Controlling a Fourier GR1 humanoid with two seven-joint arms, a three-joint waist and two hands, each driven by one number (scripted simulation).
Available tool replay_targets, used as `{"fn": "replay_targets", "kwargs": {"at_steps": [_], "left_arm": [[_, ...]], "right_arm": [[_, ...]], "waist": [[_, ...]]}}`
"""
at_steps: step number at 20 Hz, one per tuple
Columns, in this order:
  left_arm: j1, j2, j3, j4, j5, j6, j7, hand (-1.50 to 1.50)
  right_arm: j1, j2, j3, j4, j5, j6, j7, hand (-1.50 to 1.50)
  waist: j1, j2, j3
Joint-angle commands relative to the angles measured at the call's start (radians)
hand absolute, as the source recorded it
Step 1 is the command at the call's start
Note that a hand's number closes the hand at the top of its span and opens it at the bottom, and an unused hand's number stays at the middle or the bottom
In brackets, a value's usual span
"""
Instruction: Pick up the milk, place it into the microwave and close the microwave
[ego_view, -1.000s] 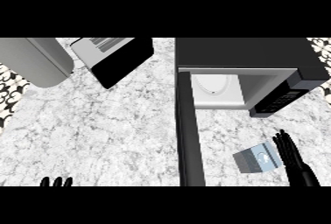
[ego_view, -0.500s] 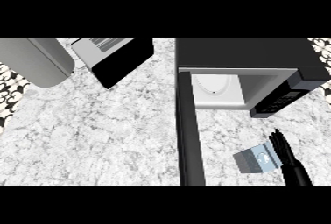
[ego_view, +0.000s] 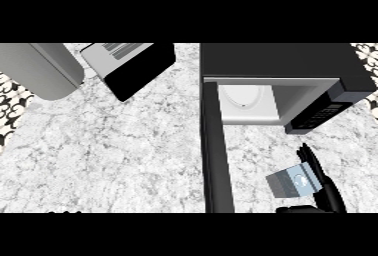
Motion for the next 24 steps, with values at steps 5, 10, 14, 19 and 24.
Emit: {"fn": "replay_targets", "kwargs": {"at_steps": [5, 10, 14, 19, 24], "left_arm": [[0.022, 0.017, 0.01, 0.074, 0.014, -0.016, -0.106, -1.5], [-0.04, 0.038, 0.044, 0.057, 0.059, -0.027, -0.041, -1.5], [-0.015, 0.003, -0.027, 0.054, 0.002, 0.02, -0.049, -1.5], [0.03, 0.055, 0.0, 0.017, 0.029, -0.002, -0.066, -1.5], [0.007, 0.064, 0.023, 0.001, 0.072, 0.008, -0.016, -1.5]], "right_arm": [[-0.006, 0.001, 0.012, 0.009, -0.045, 0.054, -0.013, -1.5], [-0.13, 0.041, -0.012, 0.127, -0.033, -0.091, -0.036, -1.5], [-0.136, 0.006, 0.014, 0.133, 0.045, -0.183, -0.083, 1.5], [-0.156, 0.018, -0.033, 0.132, 0.005, -0.243, -0.082, 1.5], [-0.163, 0.048, -0.018, 0.12, -0.027, -0.177, -0.117, 1.5]], "waist": [[-0.001, -0.001, -0.001], [0.001, 0.001, 0.0], [0.003, 0.001, 0.0], [0.0, 0.0, 0.0], [-0.006, -0.001, -0.001]]}}
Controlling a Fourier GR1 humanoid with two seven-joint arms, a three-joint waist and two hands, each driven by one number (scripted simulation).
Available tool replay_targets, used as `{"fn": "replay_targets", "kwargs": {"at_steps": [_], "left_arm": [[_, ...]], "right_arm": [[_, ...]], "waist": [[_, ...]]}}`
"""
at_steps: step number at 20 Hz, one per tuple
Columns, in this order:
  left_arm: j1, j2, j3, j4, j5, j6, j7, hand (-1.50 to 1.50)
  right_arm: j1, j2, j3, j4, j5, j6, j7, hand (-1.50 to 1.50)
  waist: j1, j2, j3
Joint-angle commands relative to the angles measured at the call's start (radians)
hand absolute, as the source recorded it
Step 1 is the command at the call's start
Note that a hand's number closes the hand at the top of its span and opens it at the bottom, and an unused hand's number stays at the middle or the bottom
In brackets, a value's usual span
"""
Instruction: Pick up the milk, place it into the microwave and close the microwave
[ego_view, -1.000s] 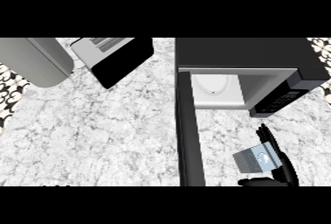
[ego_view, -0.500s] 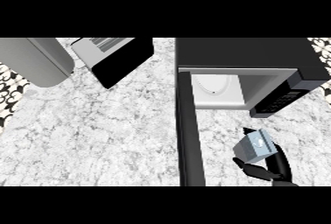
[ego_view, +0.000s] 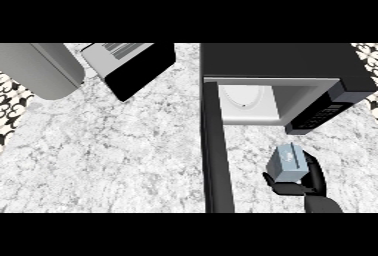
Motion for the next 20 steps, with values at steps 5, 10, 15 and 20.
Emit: {"fn": "replay_targets", "kwargs": {"at_steps": [5, 10, 15, 20], "left_arm": [[-0.025, 0.001, -0.022, 0.007, -0.014, 0.006, 0.008, -1.5], [-0.008, 0.018, -0.006, -0.01, 0.027, -0.013, -0.001, -1.5], [-0.068, 0.012, 0.025, 0.06, 0.049, -0.021, -0.01, -1.5], [-0.011, 0.005, -0.036, 0.057, -0.018, 0.009, -0.063, -1.5]], "right_arm": [[-0.127, -0.002, -0.088, 0.1, -0.079, -0.036, -0.074, 1.5], [-0.154, 0.028, -0.148, 0.216, -0.109, -0.09, -0.184, 1.5], [-0.106, 0.017, -0.124, 0.138, -0.109, -0.076, -0.166, 1.5], [0.011, 0.051, -0.053, -0.119, -0.111, -0.052, -0.034, 1.5]], "waist": [[0.006, 0.003, 0.002], [0.012, 0.006, 0.003], [-0.002, 0.001, 0.0], [-0.015, -0.005, -0.001]]}}
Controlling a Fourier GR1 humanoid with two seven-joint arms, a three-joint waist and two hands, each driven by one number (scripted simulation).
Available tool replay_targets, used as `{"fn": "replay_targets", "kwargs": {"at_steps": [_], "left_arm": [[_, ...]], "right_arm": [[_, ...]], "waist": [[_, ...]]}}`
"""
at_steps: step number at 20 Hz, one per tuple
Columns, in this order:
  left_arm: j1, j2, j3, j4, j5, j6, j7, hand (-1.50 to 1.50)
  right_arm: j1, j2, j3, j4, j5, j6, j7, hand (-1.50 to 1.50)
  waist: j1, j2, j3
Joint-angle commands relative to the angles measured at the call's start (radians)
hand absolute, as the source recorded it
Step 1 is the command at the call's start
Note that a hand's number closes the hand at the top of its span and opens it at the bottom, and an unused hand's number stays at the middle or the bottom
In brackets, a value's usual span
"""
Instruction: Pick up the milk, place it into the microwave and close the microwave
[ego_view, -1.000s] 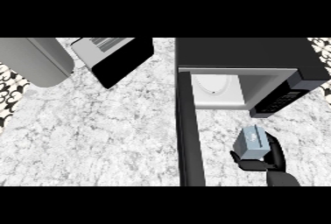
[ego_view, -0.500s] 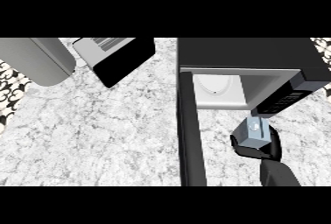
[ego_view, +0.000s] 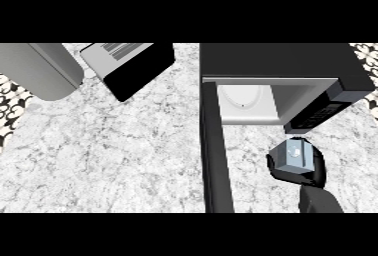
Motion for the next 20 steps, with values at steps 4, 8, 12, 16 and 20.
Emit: {"fn": "replay_targets", "kwargs": {"at_steps": [4, 8, 12, 16, 20], "left_arm": [[0.013, 0.014, -0.035, -0.016, -0.019, 0.012, 0.008, -1.5], [0.036, -0.01, -0.089, -0.017, -0.042, 0.022, -0.028, -1.5], [0.081, 0.023, -0.054, -0.037, -0.033, 0.024, -0.064, -1.5], [0.061, 0.034, -0.021, -0.021, 0.033, -0.002, -0.048, -1.5], [0.105, 0.074, 0.009, -0.049, 0.049, -0.009, -0.073, -1.5]], "right_arm": [[0.221, 0.018, 0.075, -0.377, -0.026, 0.044, 0.09, 1.5], [0.37, 0.006, 0.122, -0.587, -0.013, 0.051, 0.219, 1.5], [0.534, 0.062, 0.206, -0.781, -0.028, 0.121, 0.25, 1.5], [0.512, 0.049, 0.21, -0.912, -0.164, 0.244, 0.391, 1.5], [0.577, 0.099, 0.314, -1.033, -0.201, 0.164, 0.46, 1.5]], "waist": [[-0.016, -0.004, -0.001], [-0.016, -0.004, -0.002], [-0.013, -0.004, -0.001], [-0.011, -0.002, -0.001], [-0.004, -0.001, -0.001]]}}
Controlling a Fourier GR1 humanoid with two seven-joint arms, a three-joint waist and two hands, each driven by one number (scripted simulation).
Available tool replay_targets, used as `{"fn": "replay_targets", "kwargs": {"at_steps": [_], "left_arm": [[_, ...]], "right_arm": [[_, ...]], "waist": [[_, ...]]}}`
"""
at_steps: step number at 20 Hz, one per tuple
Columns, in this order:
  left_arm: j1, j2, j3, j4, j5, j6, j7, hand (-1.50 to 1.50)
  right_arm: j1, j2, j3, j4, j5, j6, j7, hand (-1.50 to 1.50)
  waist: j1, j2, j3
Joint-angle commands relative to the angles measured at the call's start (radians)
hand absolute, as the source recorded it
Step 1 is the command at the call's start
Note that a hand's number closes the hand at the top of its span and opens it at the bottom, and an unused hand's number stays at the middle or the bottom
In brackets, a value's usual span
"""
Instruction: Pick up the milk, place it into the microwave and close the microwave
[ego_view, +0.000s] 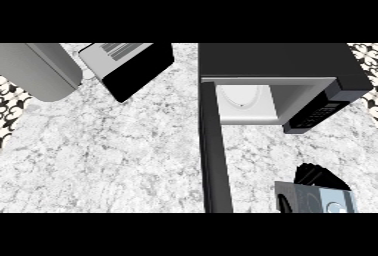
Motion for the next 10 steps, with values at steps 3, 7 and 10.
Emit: {"fn": "replay_targets", "kwargs": {"at_steps": [3, 7, 10], "left_arm": [[-0.053, 0.017, 0.052, 0.047, 0.066, -0.031, -0.007, -1.5], [-0.005, 0.021, 0.033, 0.057, 0.054, -0.033, -0.047, -1.5], [-0.062, 0.028, 0.048, -0.014, 0.074, 0.002, 0.063, -1.5]], "right_arm": [[0.047, 0.022, 0.086, -0.164, -0.029, -0.049, 0.106, 1.5], [-0.168, 0.022, 0.082, -0.041, 0.078, -0.199, 0.182, 1.5], [-0.2, 0.022, 0.16, -0.019, 0.082, -0.277, 0.185, 1.5]], "waist": [[0.003, 0.002, 0.0], [0.019, 0.004, 0.0], [0.011, 0.005, 0.001]]}}
